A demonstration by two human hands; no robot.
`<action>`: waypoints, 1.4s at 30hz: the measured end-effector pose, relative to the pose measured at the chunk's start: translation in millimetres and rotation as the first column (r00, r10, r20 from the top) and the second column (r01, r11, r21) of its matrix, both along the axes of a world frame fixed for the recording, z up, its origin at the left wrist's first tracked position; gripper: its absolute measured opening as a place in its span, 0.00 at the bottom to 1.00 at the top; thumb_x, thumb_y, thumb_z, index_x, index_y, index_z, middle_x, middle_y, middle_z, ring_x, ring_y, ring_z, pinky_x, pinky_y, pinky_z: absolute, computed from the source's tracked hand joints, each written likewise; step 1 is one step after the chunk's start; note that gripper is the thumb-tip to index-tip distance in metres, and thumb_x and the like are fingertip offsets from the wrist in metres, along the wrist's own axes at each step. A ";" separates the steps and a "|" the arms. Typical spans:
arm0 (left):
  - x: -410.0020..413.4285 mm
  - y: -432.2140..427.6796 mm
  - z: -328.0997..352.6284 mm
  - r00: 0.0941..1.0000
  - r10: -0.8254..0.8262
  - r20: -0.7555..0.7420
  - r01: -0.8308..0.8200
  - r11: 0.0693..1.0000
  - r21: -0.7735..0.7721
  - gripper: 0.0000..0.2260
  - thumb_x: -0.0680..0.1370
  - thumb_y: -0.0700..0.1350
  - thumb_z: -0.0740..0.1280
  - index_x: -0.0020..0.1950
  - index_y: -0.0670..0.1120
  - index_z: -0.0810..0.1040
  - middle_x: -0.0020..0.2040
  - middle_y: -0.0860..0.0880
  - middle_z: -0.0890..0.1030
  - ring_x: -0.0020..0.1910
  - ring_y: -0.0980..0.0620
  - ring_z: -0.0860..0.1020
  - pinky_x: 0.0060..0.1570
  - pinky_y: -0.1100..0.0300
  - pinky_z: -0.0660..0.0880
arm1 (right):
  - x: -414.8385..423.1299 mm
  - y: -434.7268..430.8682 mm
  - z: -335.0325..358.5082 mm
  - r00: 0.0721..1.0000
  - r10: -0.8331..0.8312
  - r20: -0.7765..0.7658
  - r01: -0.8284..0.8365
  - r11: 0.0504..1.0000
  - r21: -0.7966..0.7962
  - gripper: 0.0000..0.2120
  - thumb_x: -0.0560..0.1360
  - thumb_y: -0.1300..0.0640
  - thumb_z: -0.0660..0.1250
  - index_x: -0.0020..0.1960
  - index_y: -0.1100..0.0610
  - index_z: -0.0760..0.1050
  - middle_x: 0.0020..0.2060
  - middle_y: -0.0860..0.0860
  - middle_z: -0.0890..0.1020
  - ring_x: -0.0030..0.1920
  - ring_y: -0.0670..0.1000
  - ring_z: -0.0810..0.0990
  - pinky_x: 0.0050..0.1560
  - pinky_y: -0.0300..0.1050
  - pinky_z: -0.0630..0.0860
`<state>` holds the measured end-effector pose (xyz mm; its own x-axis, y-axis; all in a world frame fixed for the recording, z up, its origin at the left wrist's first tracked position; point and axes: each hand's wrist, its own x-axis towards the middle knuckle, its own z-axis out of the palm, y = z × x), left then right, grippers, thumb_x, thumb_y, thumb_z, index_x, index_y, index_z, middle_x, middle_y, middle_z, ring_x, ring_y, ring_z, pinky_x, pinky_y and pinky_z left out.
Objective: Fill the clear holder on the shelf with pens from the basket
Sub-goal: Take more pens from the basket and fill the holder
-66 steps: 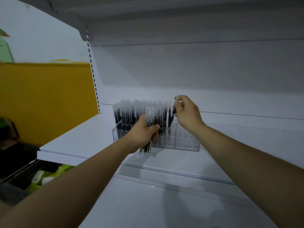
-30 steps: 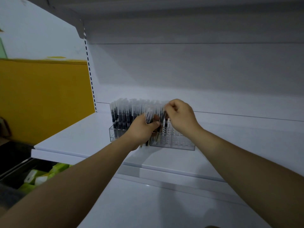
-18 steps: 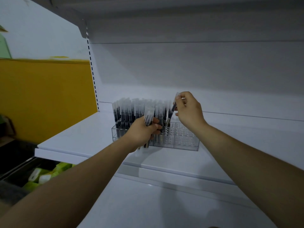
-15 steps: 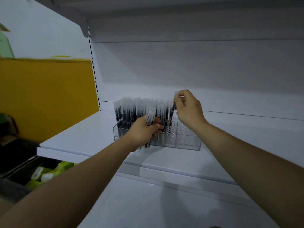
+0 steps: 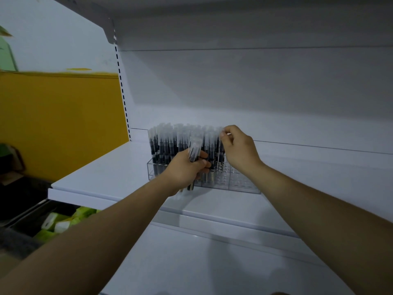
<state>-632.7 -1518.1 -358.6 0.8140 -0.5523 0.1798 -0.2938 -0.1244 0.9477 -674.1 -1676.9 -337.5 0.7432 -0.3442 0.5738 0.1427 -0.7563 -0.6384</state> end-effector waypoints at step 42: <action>-6.2 3.7 3.4 0.999 -0.047 -0.020 0.048 0.993 0.103 0.07 0.81 0.38 0.61 0.58 0.43 0.75 0.51 0.47 0.81 0.48 0.54 0.81 0.52 0.60 0.77 | -16.3 0.2 14.6 0.994 -0.008 0.112 -0.018 0.975 0.222 0.06 0.81 0.52 0.59 0.51 0.54 0.69 0.44 0.52 0.80 0.45 0.56 0.80 0.47 0.60 0.79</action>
<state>-638.9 -1514.4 -355.2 0.7889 -0.6054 0.1056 -0.2854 -0.2087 0.9354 -690.4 -1676.7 -322.9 0.6808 -0.4691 0.5625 0.2259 -0.5961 -0.7705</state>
